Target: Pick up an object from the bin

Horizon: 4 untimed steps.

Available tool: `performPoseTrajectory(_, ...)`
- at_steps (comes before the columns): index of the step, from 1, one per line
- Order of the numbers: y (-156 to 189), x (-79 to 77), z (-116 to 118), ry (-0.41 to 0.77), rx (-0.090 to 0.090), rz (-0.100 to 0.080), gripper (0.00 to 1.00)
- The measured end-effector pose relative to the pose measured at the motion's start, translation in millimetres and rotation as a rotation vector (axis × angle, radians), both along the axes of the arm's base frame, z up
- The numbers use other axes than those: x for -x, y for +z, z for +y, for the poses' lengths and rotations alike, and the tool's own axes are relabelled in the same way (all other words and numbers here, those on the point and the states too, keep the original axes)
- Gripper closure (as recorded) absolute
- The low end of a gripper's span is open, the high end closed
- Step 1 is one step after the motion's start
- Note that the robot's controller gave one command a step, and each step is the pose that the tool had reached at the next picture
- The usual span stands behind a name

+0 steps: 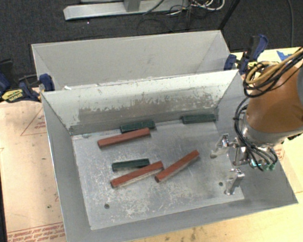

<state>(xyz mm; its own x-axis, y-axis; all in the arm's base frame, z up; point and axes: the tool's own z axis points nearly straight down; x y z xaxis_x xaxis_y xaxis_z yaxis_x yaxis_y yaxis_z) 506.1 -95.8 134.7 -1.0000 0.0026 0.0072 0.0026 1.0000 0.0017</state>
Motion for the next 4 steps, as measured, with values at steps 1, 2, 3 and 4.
performPoseTrajectory(1,4,-2.0,0,0.002,0.001,-0.007,0.0)
performPoseTrajectory(2,-8,-17.5,50,0.052,0.002,-0.01,0.0)
performPoseTrajectory(3,-45,-60.3,64,0.194,-0.005,-0.016,0.0)
performPoseTrajectory(4,-54,-66.7,86,0.176,0.004,-0.029,1.0)
